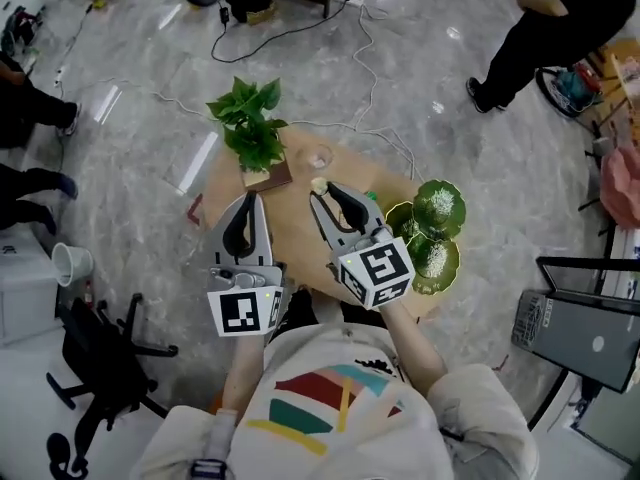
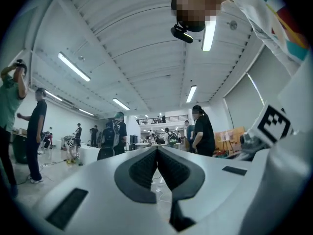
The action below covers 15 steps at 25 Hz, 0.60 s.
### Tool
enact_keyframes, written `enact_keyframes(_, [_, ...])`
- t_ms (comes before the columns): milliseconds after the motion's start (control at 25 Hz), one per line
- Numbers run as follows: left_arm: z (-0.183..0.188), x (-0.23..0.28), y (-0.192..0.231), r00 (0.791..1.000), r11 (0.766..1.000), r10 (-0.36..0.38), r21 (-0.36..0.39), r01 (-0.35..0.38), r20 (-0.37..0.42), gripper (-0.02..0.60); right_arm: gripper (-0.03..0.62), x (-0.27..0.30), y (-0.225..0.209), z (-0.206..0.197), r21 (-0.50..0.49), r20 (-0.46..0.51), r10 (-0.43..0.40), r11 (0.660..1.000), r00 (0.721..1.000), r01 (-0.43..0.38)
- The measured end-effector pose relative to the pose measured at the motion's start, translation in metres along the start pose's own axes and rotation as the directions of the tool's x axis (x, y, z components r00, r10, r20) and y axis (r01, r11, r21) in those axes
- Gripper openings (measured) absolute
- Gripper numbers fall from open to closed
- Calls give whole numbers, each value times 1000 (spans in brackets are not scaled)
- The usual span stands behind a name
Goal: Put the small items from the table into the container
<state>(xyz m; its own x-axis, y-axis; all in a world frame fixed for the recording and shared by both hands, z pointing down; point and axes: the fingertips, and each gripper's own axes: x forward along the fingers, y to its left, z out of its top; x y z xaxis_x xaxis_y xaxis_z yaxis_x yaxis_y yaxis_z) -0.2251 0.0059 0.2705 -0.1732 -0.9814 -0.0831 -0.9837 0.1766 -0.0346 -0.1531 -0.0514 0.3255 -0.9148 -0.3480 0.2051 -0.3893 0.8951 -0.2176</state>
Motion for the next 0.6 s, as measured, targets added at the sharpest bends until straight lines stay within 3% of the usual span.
enact_keyframes(120, [15, 13, -20, 998, 998, -57, 12, 56, 39, 8, 110, -33, 8, 43, -66, 113, 33, 997, 993, -26])
enact_keyframes(240, [41, 29, -39, 988, 994, -111, 35, 108, 105, 8, 110, -56, 6, 69, -124, 183, 4, 992, 983, 19])
enact_keyframes(400, [65, 40, -64, 973, 984, -172, 60, 165, 152, 8, 110, -83, 1, 85, -115, 240, -37, 991, 970, 67])
enact_keyframes(600, [67, 31, -82, 966, 976, -217, 66, 210, 137, 8, 110, -106, 1, 84, -59, 265, -71, 994, 962, 90])
